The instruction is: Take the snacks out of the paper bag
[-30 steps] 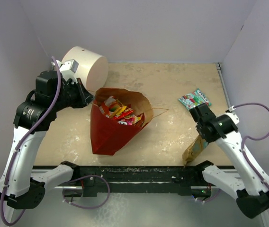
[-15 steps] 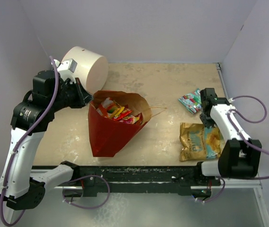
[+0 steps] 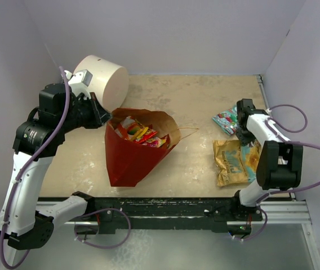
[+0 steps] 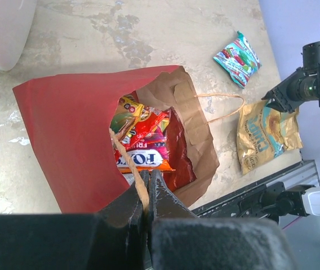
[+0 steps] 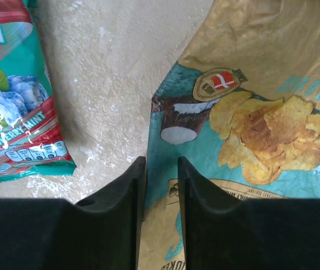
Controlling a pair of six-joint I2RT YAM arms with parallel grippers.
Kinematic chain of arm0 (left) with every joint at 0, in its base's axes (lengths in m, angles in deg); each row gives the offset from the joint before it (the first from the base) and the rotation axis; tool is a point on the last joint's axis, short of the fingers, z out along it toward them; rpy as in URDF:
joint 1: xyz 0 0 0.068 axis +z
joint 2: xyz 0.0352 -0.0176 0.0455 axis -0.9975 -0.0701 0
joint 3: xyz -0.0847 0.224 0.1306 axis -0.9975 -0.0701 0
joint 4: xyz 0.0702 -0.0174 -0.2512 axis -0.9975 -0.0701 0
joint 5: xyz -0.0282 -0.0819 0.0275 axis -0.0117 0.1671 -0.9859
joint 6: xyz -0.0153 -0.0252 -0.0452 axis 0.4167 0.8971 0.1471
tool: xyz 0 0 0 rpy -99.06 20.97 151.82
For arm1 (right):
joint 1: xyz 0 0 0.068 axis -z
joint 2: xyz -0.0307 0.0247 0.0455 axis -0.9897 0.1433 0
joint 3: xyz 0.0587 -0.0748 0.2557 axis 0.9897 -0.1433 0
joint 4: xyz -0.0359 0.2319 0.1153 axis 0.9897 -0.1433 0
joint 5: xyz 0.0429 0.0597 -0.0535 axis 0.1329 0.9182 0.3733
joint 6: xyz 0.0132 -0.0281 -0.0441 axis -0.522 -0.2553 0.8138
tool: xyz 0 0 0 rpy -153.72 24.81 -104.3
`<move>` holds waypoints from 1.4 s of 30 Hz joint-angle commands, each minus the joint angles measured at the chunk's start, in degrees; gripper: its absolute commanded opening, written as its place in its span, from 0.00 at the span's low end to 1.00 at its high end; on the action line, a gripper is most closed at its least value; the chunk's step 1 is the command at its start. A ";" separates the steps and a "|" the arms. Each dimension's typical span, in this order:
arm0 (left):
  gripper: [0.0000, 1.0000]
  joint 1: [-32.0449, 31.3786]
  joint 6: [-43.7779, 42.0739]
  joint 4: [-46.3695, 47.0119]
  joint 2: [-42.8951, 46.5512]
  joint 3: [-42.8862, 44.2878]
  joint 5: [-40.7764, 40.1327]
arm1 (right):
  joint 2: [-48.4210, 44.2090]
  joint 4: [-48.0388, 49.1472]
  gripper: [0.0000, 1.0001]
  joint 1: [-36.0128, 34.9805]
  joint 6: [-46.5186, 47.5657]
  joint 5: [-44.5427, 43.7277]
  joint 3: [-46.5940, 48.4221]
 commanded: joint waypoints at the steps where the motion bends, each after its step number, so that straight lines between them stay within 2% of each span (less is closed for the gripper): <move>1: 0.00 0.30 0.41 5.54 1.36 1.04 1.47 | -2.64 3.17 0.41 0.86 5.05 0.54 1.25; 6: 0.00 0.25 0.30 5.10 1.14 2.03 1.29 | -5.96 6.01 0.66 0.83 11.19 2.16 2.35; 8: 0.00 0.27 0.52 5.35 1.29 1.95 1.22 | -6.91 6.13 0.71 0.88 12.65 2.48 3.03; 12: 0.00 0.27 0.85 5.54 1.27 1.97 1.35 | -8.98 12.64 0.72 0.88 17.70 4.16 1.88; 15: 0.00 0.28 1.10 5.41 1.15 2.16 1.72 | -6.89 15.47 0.63 0.88 19.70 6.10 2.57; 17: 0.00 0.30 1.42 5.23 1.17 2.26 1.68 | -4.82 17.60 0.63 0.88 21.73 8.24 3.42; 21: 0.00 0.31 2.22 5.10 1.27 2.19 1.89 | -1.98 22.77 0.73 0.88 24.69 16.13 3.63; 23: 0.00 0.32 2.49 4.97 1.38 2.13 1.85 | -1.14 23.20 0.83 1.13 23.35 17.00 3.32; 27: 0.00 0.28 3.77 5.30 1.72 1.29 2.07 | -0.05 25.27 0.94 1.51 22.09 17.97 1.94; 31: 0.00 0.29 4.39 5.45 1.76 0.76 2.10 | 1.92 28.54 0.95 2.02 21.49 21.25 1.09; 37: 0.00 0.28 4.83 5.28 2.23 0.30 0.94 | 6.43 26.64 0.97 2.02 17.59 22.45 2.68; 42: 0.00 0.24 5.09 5.42 2.58 -0.14 0.63 | 8.74 35.57 0.97 2.02 16.59 30.34 0.83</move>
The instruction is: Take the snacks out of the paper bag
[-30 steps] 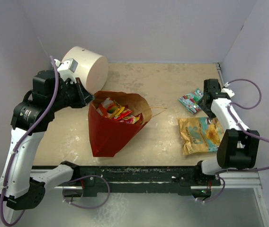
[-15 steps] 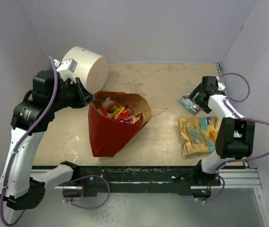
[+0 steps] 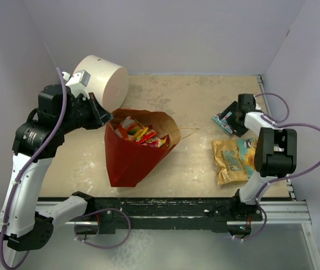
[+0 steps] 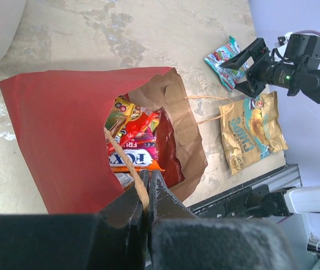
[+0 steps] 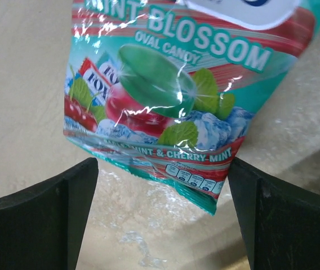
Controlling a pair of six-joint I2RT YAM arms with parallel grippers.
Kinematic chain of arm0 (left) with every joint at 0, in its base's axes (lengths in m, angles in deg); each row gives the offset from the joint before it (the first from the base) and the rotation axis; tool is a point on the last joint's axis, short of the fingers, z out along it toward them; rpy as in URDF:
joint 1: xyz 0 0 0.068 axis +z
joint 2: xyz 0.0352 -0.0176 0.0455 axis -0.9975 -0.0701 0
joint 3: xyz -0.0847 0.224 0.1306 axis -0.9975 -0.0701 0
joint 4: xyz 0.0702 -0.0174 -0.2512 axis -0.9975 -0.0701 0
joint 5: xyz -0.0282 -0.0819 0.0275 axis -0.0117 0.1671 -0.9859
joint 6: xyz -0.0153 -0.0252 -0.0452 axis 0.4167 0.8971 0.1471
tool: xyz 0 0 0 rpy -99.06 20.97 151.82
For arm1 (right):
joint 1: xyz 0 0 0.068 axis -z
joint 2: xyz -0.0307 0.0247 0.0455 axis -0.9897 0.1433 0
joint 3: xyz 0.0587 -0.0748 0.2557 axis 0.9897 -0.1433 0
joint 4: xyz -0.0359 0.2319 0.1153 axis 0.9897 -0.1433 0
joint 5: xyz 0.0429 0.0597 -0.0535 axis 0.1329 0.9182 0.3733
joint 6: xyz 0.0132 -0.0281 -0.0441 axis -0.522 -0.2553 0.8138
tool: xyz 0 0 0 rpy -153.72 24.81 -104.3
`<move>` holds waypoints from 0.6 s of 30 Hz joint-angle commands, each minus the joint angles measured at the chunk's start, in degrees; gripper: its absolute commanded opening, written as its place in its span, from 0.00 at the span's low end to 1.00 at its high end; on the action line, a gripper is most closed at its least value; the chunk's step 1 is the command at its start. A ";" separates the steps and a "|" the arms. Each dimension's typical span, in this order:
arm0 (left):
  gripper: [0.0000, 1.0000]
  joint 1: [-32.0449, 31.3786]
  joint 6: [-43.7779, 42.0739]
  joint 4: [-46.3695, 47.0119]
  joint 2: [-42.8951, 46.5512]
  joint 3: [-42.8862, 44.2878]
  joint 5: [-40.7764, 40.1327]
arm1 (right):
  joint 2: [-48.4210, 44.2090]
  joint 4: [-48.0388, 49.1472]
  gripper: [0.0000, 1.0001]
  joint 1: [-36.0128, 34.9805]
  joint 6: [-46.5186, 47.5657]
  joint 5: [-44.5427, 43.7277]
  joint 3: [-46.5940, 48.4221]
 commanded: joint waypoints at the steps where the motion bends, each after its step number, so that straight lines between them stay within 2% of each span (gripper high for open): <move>1: 0.00 0.22 1.09 5.02 2.12 0.21 -0.10 | 1.12 9.30 0.97 0.17 -1.33 9.20 0.38; 6: 0.00 0.29 1.05 5.24 2.14 -0.34 0.35 | 1.87 14.80 0.96 0.17 1.40 11.62 4.33; 10: 0.00 0.26 0.79 6.11 1.96 -1.01 1.46 | 2.44 6.79 0.96 -0.20 7.17 11.27 11.25; 12: 0.00 0.30 0.78 6.57 1.93 -1.47 1.63 | 0.37 4.82 0.96 -0.44 8.06 15.51 10.59; 18: 0.00 0.28 0.39 7.26 1.91 -1.97 1.63 | -7.47 1.90 0.93 -1.68 12.24 36.41 3.49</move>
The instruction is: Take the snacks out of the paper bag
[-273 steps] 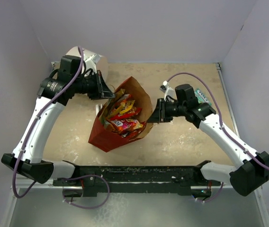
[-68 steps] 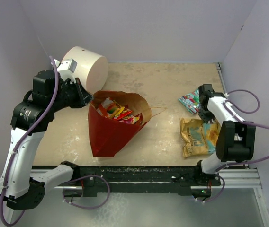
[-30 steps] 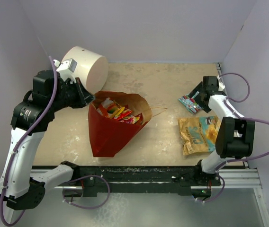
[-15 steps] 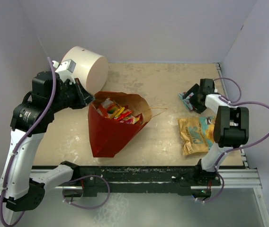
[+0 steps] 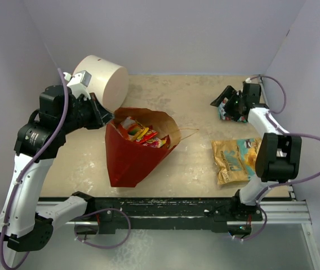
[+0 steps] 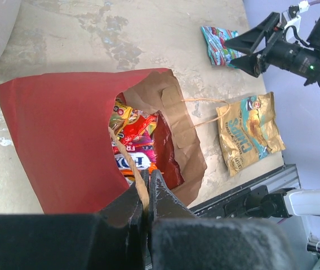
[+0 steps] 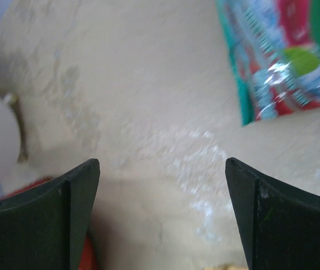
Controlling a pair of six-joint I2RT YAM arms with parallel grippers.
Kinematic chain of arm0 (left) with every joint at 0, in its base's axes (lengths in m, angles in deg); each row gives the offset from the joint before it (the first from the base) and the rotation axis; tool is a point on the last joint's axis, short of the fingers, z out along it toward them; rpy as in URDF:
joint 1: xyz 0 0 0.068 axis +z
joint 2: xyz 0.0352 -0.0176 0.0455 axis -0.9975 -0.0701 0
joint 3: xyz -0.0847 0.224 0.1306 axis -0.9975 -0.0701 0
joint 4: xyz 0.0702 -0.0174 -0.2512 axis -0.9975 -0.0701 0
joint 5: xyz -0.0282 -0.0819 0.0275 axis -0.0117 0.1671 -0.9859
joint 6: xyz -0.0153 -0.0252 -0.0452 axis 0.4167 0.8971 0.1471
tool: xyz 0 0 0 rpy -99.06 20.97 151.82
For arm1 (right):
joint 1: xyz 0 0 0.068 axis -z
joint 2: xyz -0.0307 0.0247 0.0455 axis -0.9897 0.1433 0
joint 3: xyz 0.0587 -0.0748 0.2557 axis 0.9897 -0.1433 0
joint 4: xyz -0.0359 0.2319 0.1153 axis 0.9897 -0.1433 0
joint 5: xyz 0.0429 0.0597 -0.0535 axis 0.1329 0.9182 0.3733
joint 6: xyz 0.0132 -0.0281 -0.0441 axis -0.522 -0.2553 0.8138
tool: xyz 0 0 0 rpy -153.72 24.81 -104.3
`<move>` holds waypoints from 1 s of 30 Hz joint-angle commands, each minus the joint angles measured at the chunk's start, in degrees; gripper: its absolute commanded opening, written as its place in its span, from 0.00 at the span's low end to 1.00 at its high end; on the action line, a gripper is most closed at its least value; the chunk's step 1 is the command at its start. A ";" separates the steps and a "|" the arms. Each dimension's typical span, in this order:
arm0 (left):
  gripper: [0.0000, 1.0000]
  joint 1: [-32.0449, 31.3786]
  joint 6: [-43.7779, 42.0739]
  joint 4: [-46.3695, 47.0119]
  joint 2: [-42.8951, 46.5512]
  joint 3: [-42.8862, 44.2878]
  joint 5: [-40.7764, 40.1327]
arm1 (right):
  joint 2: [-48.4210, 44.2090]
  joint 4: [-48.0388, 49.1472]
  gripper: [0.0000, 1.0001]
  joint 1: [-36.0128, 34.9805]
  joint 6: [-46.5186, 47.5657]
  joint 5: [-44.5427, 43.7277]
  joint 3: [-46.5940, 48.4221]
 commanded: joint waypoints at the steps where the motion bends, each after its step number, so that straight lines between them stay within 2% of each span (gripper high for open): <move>1: 0.00 0.28 0.36 4.94 1.17 -0.01 0.81 | -6.88 -4.89 0.93 -2.17 6.82 19.61 -3.94; 6: 0.00 0.29 0.00 4.66 1.08 -0.33 0.48 | -7.96 -11.57 0.92 -6.78 17.37 29.29 -3.64; 9: 0.00 0.29 -0.45 4.22 0.83 -0.50 1.04 | -6.74 -11.99 0.91 -9.79 18.19 34.94 -3.77; 12: 0.00 0.30 -0.87 3.95 0.56 -0.33 1.36 | -4.58 -14.09 0.87 -13.14 19.16 37.00 -2.77; 17: 0.00 0.30 -1.48 3.80 -0.41 0.12 2.11 | -3.12 -14.98 0.66 -15.17 19.66 40.45 -2.55; 19: 0.00 0.29 -1.56 3.84 -0.93 0.39 2.33 | -3.51 -16.07 0.52 -15.17 20.39 38.52 -2.10; 20: 0.00 0.32 -1.58 4.14 -1.17 0.42 2.49 | -3.78 -16.60 0.43 -15.17 20.54 36.64 -1.78; 22: 0.00 0.26 -1.16 5.25 -1.62 0.72 2.22 | -4.23 -18.38 0.08 -15.17 20.62 33.78 -1.21; 23: 0.00 0.25 -0.60 5.76 -2.30 1.55 1.70 | -4.59 -19.35 0.00 -15.17 20.86 32.89 -0.99; 30: 0.00 0.30 -0.63 10.72 -11.22 9.19 4.00 | -16.64 -24.37 0.00 -15.17 22.48 29.65 -4.83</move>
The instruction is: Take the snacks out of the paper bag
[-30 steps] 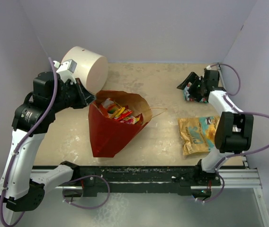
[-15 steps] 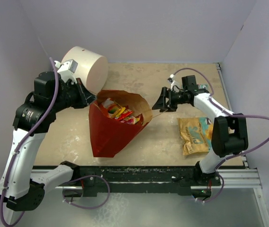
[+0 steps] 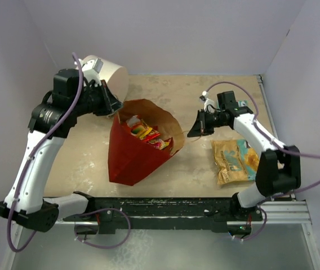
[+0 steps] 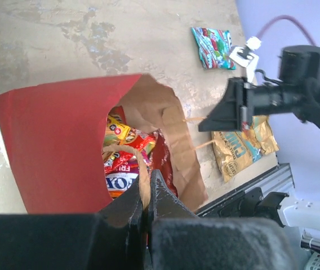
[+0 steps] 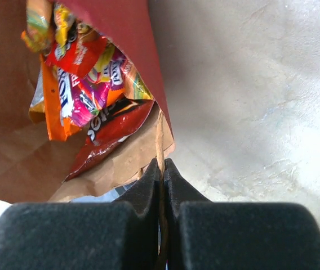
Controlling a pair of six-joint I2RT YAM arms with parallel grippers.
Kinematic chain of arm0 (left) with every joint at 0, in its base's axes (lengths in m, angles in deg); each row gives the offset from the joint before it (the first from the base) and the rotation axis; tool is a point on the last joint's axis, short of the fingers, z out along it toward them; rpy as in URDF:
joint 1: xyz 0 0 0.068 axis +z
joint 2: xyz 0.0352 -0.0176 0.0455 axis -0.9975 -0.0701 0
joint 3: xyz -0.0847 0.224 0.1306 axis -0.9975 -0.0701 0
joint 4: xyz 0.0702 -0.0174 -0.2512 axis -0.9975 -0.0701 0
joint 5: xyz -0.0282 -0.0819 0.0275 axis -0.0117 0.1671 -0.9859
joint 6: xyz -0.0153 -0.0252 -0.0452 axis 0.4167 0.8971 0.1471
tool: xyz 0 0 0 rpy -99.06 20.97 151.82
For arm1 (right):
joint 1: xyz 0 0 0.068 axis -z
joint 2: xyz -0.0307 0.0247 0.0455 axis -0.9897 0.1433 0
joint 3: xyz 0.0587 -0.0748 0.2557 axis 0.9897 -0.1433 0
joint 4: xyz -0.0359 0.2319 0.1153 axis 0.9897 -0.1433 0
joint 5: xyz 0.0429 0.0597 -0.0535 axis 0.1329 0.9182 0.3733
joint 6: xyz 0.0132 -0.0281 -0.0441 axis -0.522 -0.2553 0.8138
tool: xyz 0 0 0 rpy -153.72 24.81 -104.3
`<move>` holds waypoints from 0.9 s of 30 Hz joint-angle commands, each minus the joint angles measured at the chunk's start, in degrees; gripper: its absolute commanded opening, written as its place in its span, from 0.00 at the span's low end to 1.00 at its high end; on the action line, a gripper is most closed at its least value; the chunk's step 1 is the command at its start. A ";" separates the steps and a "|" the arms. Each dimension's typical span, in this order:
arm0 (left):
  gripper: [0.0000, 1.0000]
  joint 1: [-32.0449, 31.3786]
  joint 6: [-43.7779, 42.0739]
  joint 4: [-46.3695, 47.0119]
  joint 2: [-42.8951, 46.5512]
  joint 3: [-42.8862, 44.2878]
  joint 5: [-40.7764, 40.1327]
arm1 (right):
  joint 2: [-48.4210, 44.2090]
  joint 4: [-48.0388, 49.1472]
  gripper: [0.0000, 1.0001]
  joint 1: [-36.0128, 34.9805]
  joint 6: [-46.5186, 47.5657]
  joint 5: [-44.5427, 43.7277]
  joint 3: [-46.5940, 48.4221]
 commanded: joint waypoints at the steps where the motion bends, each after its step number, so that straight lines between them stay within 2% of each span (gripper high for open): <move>1: 0.00 0.37 -0.09 8.68 -4.28 5.78 1.12 | -11.20 -2.82 0.00 0.24 0.02 -1.50 -2.21; 8: 0.00 0.85 -0.92 9.69 -10.71 13.04 1.82 | -19.86 7.23 0.00 -4.44 -11.84 -2.75 -10.66; 14: 0.00 1.24 -3.34 9.60 -12.98 14.84 2.33 | -22.24 12.31 0.00 -13.70 -19.78 -6.68 -13.51; 21: 0.00 1.25 -2.96 12.26 -10.86 7.85 11.41 | -23.30 13.07 0.03 -19.09 -22.29 -9.62 -17.08; 24: 0.00 1.26 -1.59 13.53 -8.53 3.59 14.06 | -24.12 10.02 0.10 -19.35 -20.72 -12.28 -15.69; 27: 0.00 1.27 0.81 13.76 -6.02 -0.18 14.25 | -24.61 3.18 0.19 -19.38 -16.64 -19.75 -11.85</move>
